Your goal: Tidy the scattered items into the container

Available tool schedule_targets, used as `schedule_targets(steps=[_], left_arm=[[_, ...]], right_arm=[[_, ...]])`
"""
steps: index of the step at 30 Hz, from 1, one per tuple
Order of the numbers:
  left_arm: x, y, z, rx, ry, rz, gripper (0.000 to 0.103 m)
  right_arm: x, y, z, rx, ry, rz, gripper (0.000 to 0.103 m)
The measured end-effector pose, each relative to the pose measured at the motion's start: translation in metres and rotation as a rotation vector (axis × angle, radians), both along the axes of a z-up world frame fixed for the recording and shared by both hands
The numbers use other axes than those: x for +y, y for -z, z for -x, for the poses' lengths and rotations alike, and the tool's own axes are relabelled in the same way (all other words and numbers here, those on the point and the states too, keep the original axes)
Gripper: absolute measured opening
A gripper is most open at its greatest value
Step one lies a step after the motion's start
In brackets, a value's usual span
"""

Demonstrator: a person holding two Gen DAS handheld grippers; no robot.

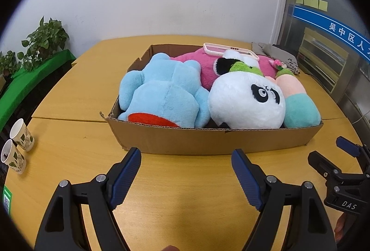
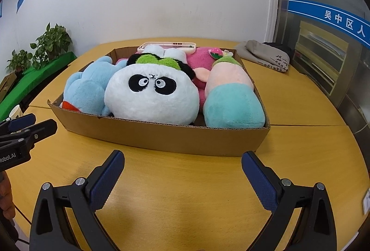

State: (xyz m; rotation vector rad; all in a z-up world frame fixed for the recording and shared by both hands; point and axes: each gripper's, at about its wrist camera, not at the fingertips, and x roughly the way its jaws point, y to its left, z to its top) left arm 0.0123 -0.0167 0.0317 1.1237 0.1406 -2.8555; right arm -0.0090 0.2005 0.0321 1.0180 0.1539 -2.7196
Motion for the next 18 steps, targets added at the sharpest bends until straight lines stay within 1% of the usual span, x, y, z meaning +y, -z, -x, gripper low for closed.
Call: schedule_targets(steps=[18], left_arm=[[-0.001, 0.008, 0.013, -0.028, 0.001, 0.008, 0.08]], right_arm=[[-0.009, 0.004, 0.011, -0.018, 0.006, -0.015, 0.103]])
